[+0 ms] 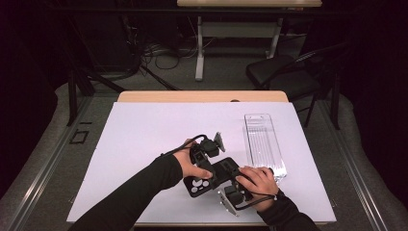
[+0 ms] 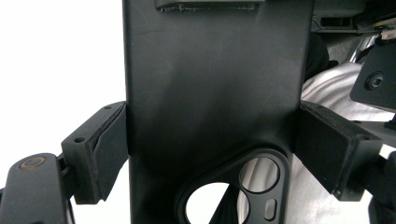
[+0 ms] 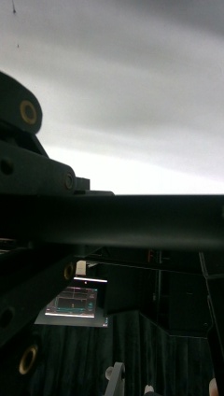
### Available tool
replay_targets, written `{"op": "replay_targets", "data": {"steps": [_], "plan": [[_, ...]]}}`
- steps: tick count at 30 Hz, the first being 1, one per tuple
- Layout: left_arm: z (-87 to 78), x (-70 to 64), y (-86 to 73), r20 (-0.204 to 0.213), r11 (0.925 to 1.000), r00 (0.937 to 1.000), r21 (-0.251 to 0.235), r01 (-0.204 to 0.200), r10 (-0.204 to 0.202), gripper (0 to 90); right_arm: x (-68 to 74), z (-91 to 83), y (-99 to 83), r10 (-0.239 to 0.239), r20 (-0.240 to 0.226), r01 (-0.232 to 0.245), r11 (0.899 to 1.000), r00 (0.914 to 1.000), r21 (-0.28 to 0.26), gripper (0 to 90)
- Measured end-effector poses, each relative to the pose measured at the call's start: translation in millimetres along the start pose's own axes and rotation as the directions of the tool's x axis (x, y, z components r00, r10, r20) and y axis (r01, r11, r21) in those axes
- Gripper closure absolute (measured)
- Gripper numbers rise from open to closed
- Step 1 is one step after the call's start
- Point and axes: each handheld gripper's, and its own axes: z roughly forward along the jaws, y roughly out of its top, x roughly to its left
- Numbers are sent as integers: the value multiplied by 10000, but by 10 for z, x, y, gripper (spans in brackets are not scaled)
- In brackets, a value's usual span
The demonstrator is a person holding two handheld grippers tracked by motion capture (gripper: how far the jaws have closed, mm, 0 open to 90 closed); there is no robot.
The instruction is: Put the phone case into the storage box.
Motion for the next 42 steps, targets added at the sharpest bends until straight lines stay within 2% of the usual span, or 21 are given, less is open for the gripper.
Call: {"op": "replay_targets", "data": {"steps": [10,12,16,42], "plan": [[11,3,1,27,10000,10000,-10,13,-13,149,-1,4,2,-118,-3,117,9999,9999,-25,857],[10,3,0,31,10000,10000,-18,19,-19,149,-15,-9,8,-190,-200,192,9997,9996,126,861],[14,4,-2,84,10000,10000,-13,47,-47,147,2,-2,3,-76,-19,76,10000,10000,-18,869],[22,26,-16,422,9996,9988,-95,255,-251,135,6,-17,-8,127,-89,-127,9999,9999,-71,887]]}}
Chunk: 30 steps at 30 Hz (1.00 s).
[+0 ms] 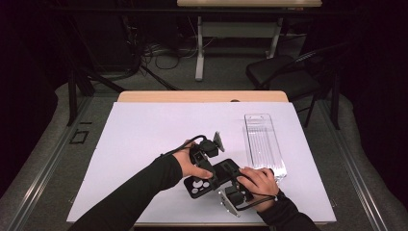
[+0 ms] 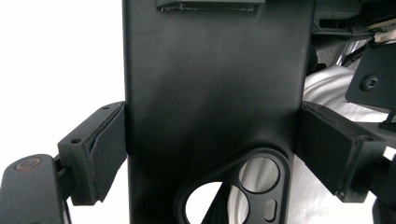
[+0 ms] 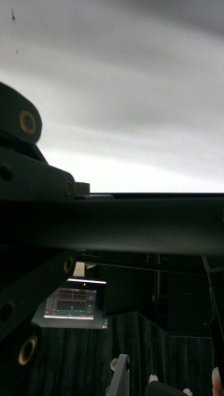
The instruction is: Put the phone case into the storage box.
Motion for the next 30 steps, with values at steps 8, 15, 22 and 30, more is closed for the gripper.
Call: {"op": "replay_targets", "data": {"steps": [8,15,22,30], "plan": [[-10,4,-7,75,9998,10000,-188,22,-20,131,-8,-5,-10,162,5,-162,9999,9999,34,888],[-11,2,-14,34,9996,10000,-280,-13,14,128,-7,-1,-14,188,29,-188,9998,9998,18,888],[-13,-5,-25,-11,9991,10000,-421,0,0,126,-8,0,-16,262,33,-262,9997,9997,11,888],[-29,-23,-36,-259,9976,9994,-645,-245,228,126,-18,0,-16,267,-214,-264,9996,9994,134,888]]}}
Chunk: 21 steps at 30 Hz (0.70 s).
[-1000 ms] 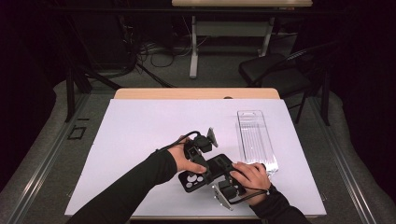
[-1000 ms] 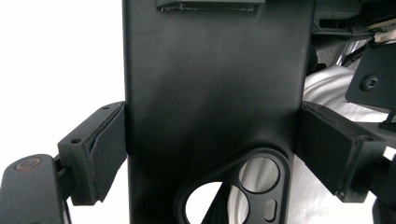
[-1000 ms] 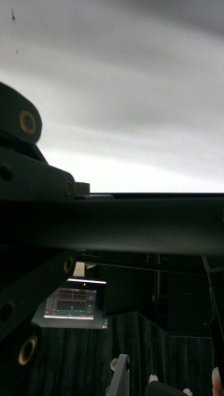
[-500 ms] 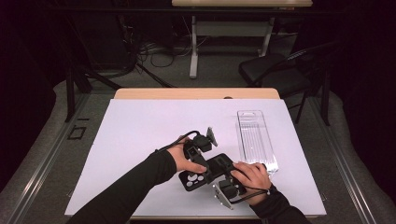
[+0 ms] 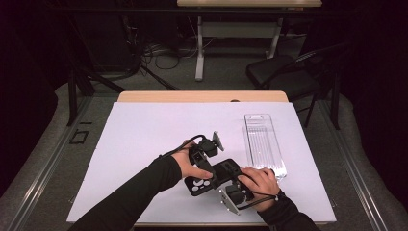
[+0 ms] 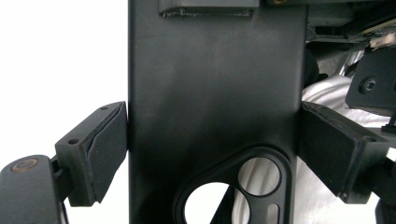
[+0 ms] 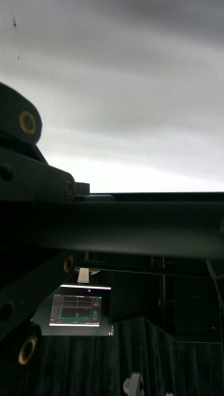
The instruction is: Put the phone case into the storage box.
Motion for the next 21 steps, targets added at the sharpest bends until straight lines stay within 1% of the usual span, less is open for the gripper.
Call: {"op": "replay_targets", "data": {"steps": [1,4,6,8,9,11,12,17,18,19,21], "plan": [[-5,-4,-2,-53,10000,10000,-63,-31,31,126,8,8,-3,67,51,-66,9999,10000,-98,888],[-23,-8,-12,-78,9998,10000,-175,-5,4,125,8,7,-6,127,-2,-127,9999,9999,-61,888],[-38,-7,-18,-97,9998,10000,-217,-24,22,124,11,12,-12,267,40,-266,9996,9996,-121,888],[-50,-10,-24,-107,9996,9999,-269,-3,0,124,-2,-1,-9,225,-170,-223,9997,9996,94,888],[-58,-10,-29,-156,9994,9999,-332,-11,5,124,-3,8,-13,182,-200,-181,9998,9996,36,888],[-93,-6,-44,-227,9991,9997,-422,-16,7,125,19,21,-19,254,-91,-255,9996,9996,-101,888],[-114,-1,-58,-226,9987,9997,-517,19,-31,125,24,22,-20,286,-108,-287,9995,9995,-129,888],[-219,16,-130,-302,9963,9995,-850,110,-136,139,33,16,-33,412,-358,-412,9992,9985,6,888],[-233,20,-145,-334,9959,9993,-900,129,-160,141,25,-2,-26,300,-348,-291,9992,9989,277,888],[-250,29,-161,-353,9955,9993,-944,110,-144,143,28,13,-35,436,-473,-435,9990,9979,46,888],[-282,40,-191,-396,9949,9990,-990,172,-212,148,32,15,-38,533,-412,-534,9986,9977,-24,888]]}}
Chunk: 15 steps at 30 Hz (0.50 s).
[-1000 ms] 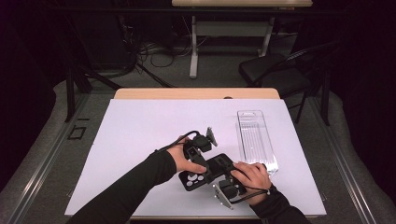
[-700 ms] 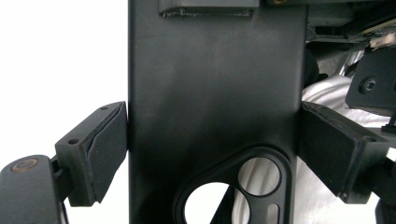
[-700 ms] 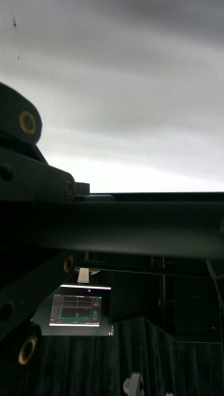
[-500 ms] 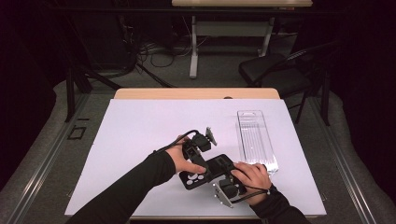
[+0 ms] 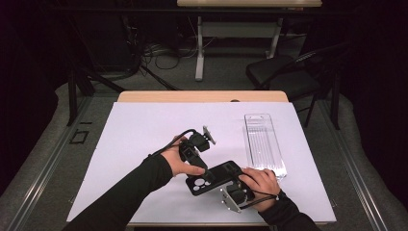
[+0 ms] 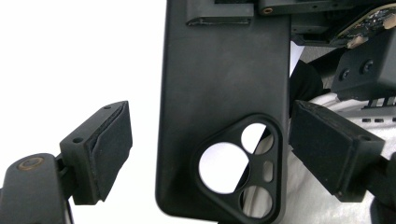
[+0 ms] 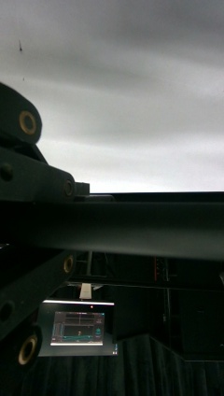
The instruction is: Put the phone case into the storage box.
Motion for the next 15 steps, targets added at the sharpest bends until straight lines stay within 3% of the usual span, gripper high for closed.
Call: {"op": "replay_targets", "data": {"steps": [5,15], "plan": [[-58,48,-68,-90,9997,9999,-197,132,-134,154,-1,-11,5,63,-169,-63,10000,9998,-52,888],[-122,156,-194,-202,9979,9987,-469,453,-463,157,-30,-28,-19,673,-522,-684,9975,9964,-195,888]]}}
